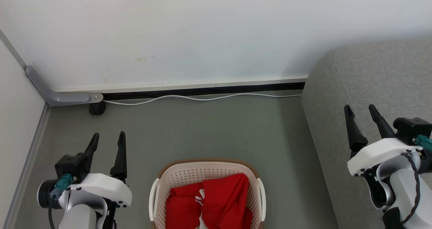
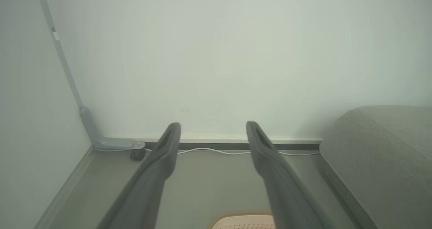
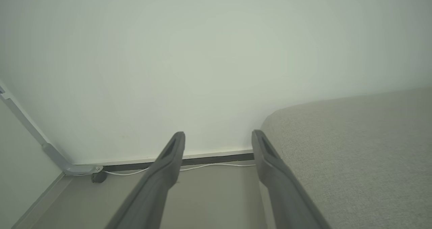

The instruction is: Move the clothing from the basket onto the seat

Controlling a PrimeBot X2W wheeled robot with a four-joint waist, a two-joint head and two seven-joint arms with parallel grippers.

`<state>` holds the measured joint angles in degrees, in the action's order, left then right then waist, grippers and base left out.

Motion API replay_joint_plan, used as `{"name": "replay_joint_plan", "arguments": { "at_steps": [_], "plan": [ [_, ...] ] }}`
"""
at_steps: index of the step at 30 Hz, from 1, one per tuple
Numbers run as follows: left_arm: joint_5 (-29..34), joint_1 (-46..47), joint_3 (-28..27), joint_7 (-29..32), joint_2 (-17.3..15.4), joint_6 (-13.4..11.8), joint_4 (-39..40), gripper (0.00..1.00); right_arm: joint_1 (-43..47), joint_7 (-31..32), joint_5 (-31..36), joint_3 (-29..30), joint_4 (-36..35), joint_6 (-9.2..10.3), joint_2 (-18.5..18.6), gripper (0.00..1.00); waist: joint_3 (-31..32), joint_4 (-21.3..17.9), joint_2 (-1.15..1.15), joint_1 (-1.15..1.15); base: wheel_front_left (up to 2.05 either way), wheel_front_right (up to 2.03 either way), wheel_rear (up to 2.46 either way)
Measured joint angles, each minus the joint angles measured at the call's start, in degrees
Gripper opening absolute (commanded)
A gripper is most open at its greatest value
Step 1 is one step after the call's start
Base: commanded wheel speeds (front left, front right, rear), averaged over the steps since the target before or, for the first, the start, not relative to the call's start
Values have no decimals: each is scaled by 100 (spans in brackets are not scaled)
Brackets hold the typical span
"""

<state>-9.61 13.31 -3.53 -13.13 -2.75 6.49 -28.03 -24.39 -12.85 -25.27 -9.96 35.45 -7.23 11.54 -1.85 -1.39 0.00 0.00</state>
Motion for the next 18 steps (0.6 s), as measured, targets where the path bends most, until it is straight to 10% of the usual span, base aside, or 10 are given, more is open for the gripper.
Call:
{"name": "replay_joint_plan", "arguments": {
  "at_steps": [18],
  "plan": [
    [568,44,-108,-126,41,1,-110,100,-147,-135,570,129,85,0,45,100,-41,2,0,0,0,0,0]
  ]
}}
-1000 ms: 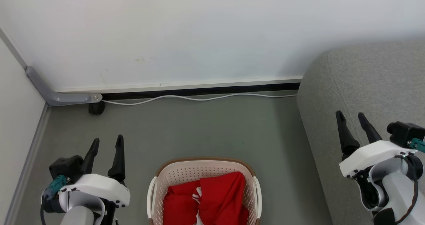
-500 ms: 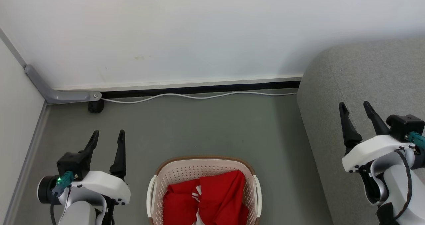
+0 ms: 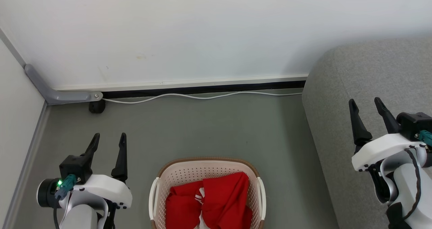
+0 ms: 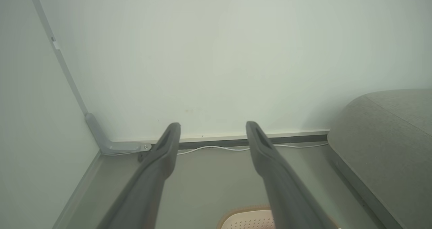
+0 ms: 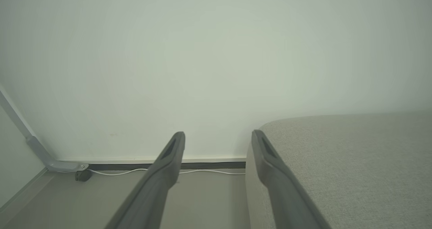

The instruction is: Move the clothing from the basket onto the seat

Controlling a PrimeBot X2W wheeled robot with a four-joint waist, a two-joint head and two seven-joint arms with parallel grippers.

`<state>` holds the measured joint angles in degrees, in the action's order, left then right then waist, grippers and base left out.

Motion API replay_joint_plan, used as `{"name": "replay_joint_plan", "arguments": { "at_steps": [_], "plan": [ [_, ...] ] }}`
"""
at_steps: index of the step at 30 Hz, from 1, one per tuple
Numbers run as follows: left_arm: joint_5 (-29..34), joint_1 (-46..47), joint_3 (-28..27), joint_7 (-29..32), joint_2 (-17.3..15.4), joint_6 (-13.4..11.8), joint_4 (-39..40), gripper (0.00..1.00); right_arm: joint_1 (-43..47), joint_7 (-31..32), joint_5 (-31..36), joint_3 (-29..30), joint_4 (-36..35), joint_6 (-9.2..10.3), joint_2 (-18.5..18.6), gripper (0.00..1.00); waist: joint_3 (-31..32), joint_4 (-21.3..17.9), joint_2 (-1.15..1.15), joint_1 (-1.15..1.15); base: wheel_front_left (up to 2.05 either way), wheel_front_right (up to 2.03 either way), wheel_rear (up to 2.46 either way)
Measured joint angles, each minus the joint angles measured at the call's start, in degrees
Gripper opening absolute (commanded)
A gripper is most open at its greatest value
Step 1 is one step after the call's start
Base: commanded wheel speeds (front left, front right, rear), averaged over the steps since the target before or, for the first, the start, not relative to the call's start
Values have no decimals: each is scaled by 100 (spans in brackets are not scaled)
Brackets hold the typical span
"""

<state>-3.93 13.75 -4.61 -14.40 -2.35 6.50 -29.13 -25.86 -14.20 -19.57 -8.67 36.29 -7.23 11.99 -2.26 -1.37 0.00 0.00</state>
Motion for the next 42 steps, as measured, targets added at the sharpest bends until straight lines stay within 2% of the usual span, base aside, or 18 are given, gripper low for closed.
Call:
{"name": "replay_joint_plan", "arguments": {
  "at_steps": [8,16,22,37,42],
  "plan": [
    [-2,4,-4,0,10,7,-65,100,-3,0,0,82,-82,0,-18,100,-105,-5,0,0,0,0,0],
    [-78,211,227,0,24,10,-198,100,-217,-1,-1,119,-531,0,-37,100,-567,-41,0,0,0,0,0],
    [-489,486,737,0,33,23,-334,100,-524,-2,-12,202,-978,0,41,100,-1157,-70,0,0,0,0,0],
    [-1595,1335,2038,0,32,-255,-879,100,-1351,-3,-13,142,-1645,-1,299,100,-2842,-137,0,0,0,0,0],
    [-1920,1680,2530,-1,31,-255,-1087,100,-1652,-5,-13,67,-1815,-1,311,100,-3343,-196,0,0,0,0,0]
  ]
}}
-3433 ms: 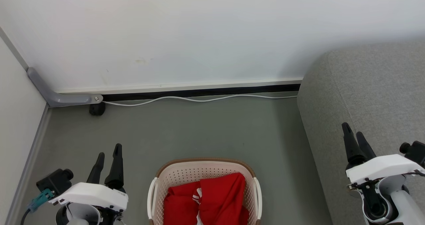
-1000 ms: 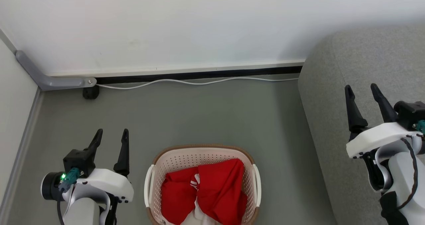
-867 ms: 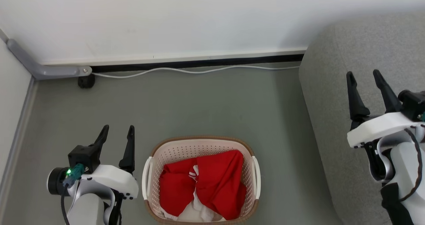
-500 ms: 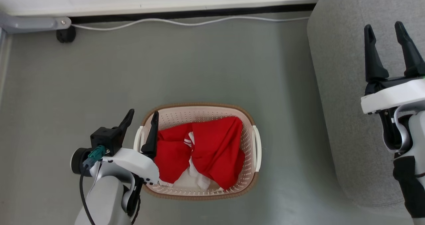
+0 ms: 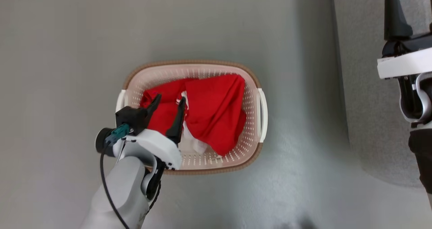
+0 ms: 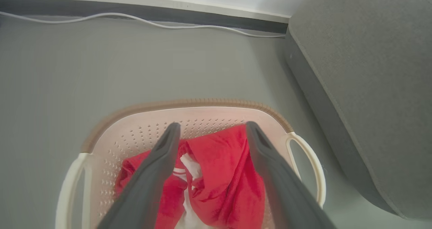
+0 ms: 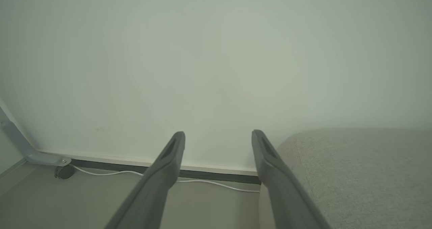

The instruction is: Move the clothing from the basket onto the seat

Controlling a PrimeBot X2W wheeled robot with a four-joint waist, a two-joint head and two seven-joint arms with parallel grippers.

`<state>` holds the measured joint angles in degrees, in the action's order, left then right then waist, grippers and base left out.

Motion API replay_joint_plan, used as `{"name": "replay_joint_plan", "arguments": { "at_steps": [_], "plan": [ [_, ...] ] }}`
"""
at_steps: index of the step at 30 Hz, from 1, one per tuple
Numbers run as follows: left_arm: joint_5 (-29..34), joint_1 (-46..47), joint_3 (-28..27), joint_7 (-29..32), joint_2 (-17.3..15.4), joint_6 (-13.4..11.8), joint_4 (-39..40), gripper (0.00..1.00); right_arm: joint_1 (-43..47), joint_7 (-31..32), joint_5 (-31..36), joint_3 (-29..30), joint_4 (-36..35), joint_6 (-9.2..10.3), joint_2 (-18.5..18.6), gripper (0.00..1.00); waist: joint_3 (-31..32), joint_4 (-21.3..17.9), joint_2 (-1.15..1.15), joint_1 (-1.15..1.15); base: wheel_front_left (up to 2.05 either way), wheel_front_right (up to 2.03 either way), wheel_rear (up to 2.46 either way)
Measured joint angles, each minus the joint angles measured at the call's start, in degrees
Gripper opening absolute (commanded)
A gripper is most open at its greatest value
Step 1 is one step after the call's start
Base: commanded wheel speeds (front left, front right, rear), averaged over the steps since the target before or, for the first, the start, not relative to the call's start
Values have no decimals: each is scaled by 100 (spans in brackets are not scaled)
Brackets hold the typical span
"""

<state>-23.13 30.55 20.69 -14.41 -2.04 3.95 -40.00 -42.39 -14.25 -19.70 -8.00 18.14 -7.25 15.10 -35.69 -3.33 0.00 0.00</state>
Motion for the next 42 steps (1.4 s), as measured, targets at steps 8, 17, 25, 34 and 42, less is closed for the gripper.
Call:
{"name": "replay_joint_plan", "arguments": {
  "at_steps": [8,17,25,34,42],
  "plan": [
    [-631,698,712,0,-7,10,-565,100,-406,-9,-62,-193,-263,0,-11,100,-739,-153,0,0,0,0,0],
    [-917,1446,1195,-1,-12,-8,-1117,100,-764,-24,-82,-380,-532,0,-122,100,-1392,-450,0,0,0,0,0],
    [-775,2062,1488,-8,-26,-102,-1838,100,-883,-41,-107,-464,-808,0,-243,100,-1843,-771,0,0,0,0,0],
    [-716,2537,1978,-9,-35,-292,-2867,100,-870,-41,-105,-459,-929,0,-424,100,-2101,-1076,0,0,0,0,0],
    [-746,2779,2417,530,-36,-537,-3140,100,-813,-41,-104,-392,-985,0,-511,100,-2152,-1153,0,0,0,0,0]
  ]
}}
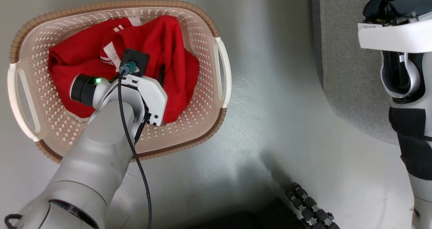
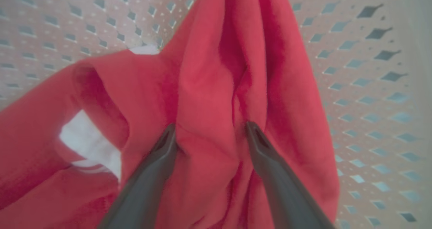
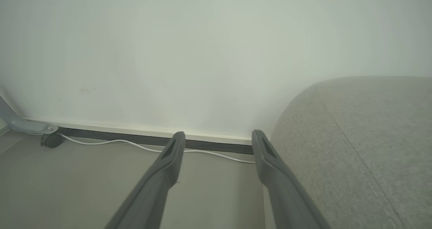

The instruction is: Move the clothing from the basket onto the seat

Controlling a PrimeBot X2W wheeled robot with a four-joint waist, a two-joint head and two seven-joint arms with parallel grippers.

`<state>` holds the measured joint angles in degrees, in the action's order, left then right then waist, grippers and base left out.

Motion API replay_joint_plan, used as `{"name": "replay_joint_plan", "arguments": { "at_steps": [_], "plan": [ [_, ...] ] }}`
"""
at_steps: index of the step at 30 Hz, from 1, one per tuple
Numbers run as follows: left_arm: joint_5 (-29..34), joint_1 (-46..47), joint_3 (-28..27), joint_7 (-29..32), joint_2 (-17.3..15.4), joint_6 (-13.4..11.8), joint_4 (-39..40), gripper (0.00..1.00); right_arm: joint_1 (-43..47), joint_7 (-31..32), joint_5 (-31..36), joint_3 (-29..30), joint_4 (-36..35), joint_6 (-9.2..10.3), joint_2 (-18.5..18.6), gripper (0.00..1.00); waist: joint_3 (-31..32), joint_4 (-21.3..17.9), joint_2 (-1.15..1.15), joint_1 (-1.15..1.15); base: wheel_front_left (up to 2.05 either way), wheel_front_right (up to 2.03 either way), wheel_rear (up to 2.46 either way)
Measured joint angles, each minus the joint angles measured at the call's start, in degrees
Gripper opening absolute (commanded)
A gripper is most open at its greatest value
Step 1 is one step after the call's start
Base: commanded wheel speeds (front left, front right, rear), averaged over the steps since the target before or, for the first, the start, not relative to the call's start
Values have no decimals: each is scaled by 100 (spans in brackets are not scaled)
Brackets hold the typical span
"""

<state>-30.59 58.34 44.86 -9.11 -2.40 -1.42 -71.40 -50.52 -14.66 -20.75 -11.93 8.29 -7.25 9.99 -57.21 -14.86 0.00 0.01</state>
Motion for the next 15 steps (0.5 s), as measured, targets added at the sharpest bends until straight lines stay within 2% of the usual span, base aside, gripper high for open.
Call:
{"name": "replay_joint_plan", "arguments": {
  "at_steps": [2,8,15],
  "plan": [
    [-83,0,45,62,0,-2,-15,0,35,0,0,24,-1,0,-26,100,-2,-5,0,0,0,0,0],
    [-297,31,125,89,-5,4,-13,0,55,0,-1,70,1,0,-68,100,28,-9,0,0,0,0,0],
    [-488,27,242,-230,-7,37,-19,0,52,0,-1,75,44,0,-102,100,232,-26,0,-1,0,0,0]
  ]
}}
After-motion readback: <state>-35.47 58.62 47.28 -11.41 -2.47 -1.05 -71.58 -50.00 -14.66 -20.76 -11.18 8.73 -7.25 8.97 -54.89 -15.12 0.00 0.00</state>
